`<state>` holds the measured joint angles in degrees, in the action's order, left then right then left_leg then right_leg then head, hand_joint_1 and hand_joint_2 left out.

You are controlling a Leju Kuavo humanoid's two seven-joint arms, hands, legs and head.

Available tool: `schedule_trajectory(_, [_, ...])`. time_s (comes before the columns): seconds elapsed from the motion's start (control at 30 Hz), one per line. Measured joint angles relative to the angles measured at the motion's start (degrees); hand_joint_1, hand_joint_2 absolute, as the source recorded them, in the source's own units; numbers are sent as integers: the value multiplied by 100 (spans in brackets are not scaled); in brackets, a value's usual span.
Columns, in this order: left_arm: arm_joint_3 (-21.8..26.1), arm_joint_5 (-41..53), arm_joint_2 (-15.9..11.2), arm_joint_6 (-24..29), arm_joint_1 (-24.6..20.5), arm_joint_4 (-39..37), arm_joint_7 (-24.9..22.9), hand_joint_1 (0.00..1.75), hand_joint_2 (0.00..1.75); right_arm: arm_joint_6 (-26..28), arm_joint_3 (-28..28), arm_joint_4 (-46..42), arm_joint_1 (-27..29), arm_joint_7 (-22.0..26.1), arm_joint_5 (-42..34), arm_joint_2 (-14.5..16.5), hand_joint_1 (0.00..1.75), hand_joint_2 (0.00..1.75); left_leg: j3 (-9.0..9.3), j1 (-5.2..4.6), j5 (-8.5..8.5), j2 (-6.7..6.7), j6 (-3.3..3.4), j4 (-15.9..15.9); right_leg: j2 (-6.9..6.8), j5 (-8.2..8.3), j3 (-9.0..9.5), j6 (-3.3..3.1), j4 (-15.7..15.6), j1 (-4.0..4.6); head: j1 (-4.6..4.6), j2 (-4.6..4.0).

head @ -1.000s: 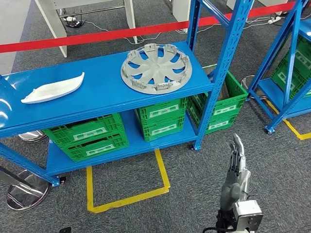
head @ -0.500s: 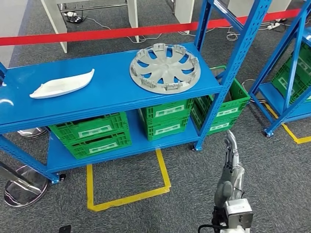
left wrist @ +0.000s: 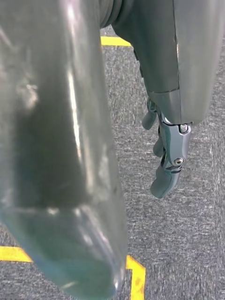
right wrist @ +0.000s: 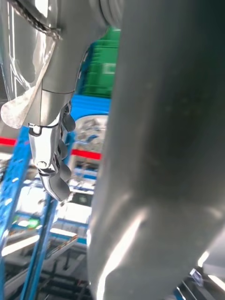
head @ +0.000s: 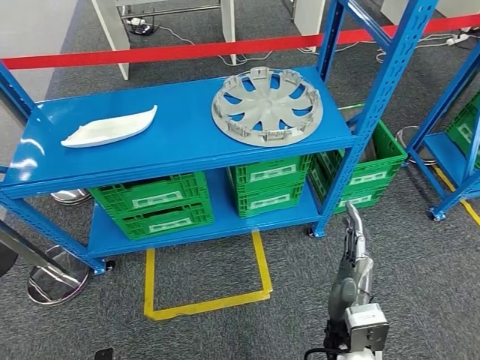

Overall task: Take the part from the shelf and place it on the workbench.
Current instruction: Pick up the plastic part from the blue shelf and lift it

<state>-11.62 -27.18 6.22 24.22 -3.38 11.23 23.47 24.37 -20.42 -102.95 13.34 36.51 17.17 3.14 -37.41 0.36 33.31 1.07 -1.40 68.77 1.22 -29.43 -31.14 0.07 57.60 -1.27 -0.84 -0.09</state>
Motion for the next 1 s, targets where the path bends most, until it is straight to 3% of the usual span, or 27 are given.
schedule_trajectory(0.07, [-1,11,-1,-1,11,0,0,0,0,-98,-16,0,11,11,-159,-9,0,0,-261,18,139,-40,-27,534,-48,-16,14,-9,2,1,-1,0])
schedule_trajectory(0.1, [-1,12,-1,-3,17,0,0,0,0,-131,-23,0,12,15,-208,-13,0,0,-261,23,49,-46,-29,520,-60,-25,26,-7,3,0,-1,0])
schedule_trajectory(0.17, [-1,14,-9,-12,21,0,0,0,0,-182,-38,0,12,23,-273,-16,0,0,18,28,-366,-52,-3,-88,-67,-50,68,10,3,0,0,0])
schedule_trajectory(0.23, [-1,14,-18,-22,14,-1,1,0,0,-221,-46,0,11,32,-319,-21,0,0,330,8,-608,-54,49,-758,-66,-83,88,54,12,21,0,0])
schedule_trajectory(0.27, [-1,13,-19,-26,9,-2,3,0,0,-236,-46,0,11,35,-337,-25,0,0,404,-3,-624,-56,73,-933,-65,-92,83,82,12,31,-5,0])
schedule_trajectory(0.4, [-1,11,-22,-30,14,-2,27,0,0,-275,-45,-7,10,43,-359,-50,0,0,484,3,-570,-59,188,-1074,-80,-174,41,204,77,31,-22,0])
schedule_trajectory(0.47, [0,13,-29,-31,8,-2,38,0,0,-280,-46,-14,14,44,-362,-68,0,0,541,18,-558,-63,259,-1108,-95,-420,-231,232,597,32,-50,0])
schedule_trajectory(0.53, [-1,15,-33,-32,7,-3,42,0,0,-282,-47,-15,29,43,-364,-90,0,0,562,5,-526,-62,306,-1106,-98,-685,-680,250,1361,33,-66,0])
schedule_trajectory(0.57, [-1,16,-33,-32,12,-3,42,0,0,-282,-47,-14,43,43,-365,-99,0,0,580,0,-507,-62,314,-1105,-98,-702,-847,254,1591,34,-66,0])
schedule_trajectory(0.6, [-1,16,-32,-33,16,-4,42,0,0,-282,-46,-14,51,43,-366,-108,0,0,608,-4,-484,-58,315,-1104,-100,-600,-913,254,1612,34,-68,0])
schedule_trajectory(0.67, [-1,16,-31,-33,19,-4,44,0,0,-282,-45,-13,57,43,-366,-117,0,0,704,-5,-417,-51,297,-1104,-103,-128,-728,230,1050,34,-68,0])
schedule_trajectory(0.73, [-1,17,-29,-34,16,-5,46,0,0,-282,-47,-14,53,42,-366,-122,0,0,773,-22,-339,-47,246,-1092,-108,161,-406,186,380,47,-67,0])
schedule_trajectory(0.77, [-1,17,-27,-37,13,-6,47,0,0,-284,-48,-14,53,40,-365,-123,0,0,782,-29,-311,-48,217,-1086,-106,178,-308,164,204,57,-61,0])
schedule_trajectory(0.9, [-1,22,-22,-53,0,-7,51,0,0,-300,-60,-15,67,36,-312,-128,0,0,803,-29,-217,-60,90,-1036,-89,72,-183,46,86,48,-39,1])
schedule_trajectory(0.93, [-1,23,-23,-56,-4,-7,54,0,0,-304,-74,-15,67,36,-291,-128,0,0,747,-25,-140,-62,56,-877,-96,54,-138,14,64,31,-28,1])
schedule_trajectory(1.0, [-1,23,-25,-55,-1,-7,57,0,0,-296,-100,-15,72,28,-260,-128,0,0,422,-4,102,-66,1,-245,-114,-5,-50,-35,47,17,-4,1])
